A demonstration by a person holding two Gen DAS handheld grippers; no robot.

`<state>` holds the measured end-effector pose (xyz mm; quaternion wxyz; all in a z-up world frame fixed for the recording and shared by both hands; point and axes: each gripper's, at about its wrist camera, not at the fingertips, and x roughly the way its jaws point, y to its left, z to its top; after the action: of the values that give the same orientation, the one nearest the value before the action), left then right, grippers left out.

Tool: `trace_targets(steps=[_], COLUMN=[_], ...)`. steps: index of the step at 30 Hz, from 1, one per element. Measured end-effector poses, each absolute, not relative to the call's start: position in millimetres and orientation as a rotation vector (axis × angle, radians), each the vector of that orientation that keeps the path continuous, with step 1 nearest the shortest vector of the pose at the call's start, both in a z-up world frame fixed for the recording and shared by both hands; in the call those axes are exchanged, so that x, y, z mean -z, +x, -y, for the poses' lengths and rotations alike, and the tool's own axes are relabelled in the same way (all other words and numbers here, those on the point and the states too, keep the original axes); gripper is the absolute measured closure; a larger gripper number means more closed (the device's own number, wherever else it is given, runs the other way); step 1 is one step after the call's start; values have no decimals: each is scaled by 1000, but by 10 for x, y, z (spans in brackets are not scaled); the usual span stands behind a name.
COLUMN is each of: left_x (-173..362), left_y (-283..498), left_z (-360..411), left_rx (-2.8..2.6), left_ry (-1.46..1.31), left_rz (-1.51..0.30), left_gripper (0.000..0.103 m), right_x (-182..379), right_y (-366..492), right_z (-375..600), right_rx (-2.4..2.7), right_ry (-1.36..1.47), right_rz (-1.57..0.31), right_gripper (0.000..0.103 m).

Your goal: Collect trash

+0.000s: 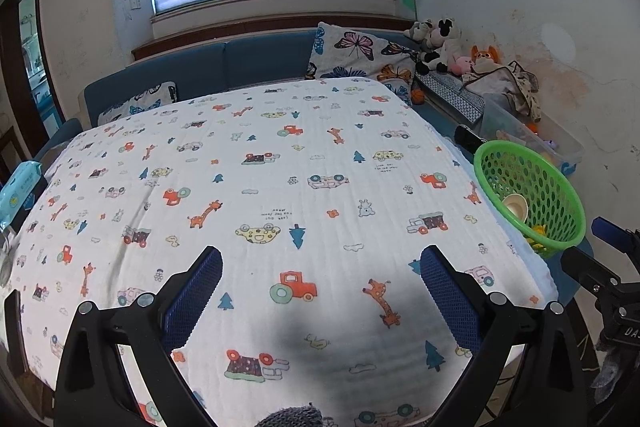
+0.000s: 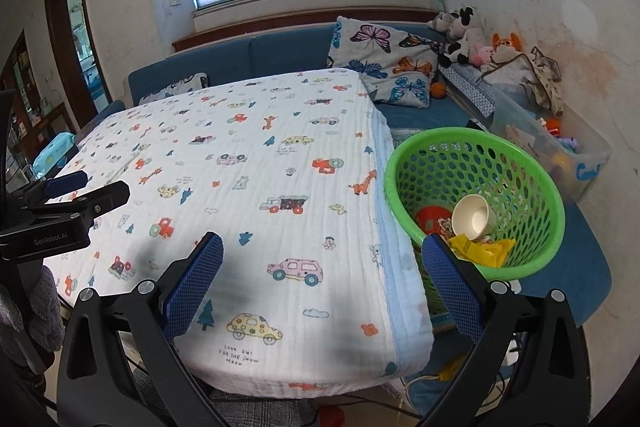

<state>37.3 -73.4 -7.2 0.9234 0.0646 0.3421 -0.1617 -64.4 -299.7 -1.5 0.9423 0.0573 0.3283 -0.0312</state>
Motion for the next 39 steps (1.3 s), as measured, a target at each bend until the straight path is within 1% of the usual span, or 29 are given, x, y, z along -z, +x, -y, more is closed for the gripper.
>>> trace_targets(steps=[39], left_x=[56], left_y=[314], left_z=[783], left_rx=[329], left_ry=[138], left_rz=[-684], left_gripper=[7], right_x=[28], right_y=[-649], right_z=[2929], right_rx=[42], right_ry=[110], right_rz=[-664], right_gripper=[4])
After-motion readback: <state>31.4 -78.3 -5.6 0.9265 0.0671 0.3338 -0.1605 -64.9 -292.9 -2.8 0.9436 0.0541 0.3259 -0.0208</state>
